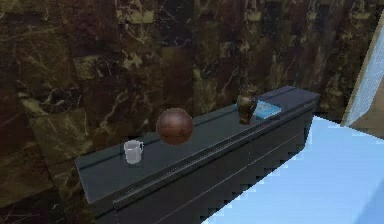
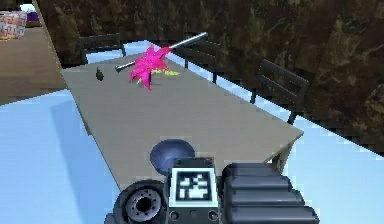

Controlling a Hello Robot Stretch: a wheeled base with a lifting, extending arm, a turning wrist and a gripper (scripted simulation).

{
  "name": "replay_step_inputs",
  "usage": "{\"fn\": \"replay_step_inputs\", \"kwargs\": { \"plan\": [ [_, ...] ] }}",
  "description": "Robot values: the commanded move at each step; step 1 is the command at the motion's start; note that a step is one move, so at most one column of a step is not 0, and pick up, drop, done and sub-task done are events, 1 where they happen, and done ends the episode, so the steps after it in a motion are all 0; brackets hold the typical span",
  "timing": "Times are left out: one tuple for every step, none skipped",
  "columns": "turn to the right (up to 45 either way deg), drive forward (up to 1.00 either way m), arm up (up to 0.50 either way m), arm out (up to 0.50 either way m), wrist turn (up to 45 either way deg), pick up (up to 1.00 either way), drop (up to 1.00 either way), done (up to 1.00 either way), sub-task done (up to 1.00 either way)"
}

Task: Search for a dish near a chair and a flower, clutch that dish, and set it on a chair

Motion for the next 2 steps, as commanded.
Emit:
{"fn": "replay_step_inputs", "kwargs": {
  "plan": [
    [0.0,0.00,0.00,0.22,0.0,0.00,0.00,0.00,0.00],
    [0.0,0.00,0.00,0.00,45.0,0.00,0.00,0.00,0.00]
  ]
}}
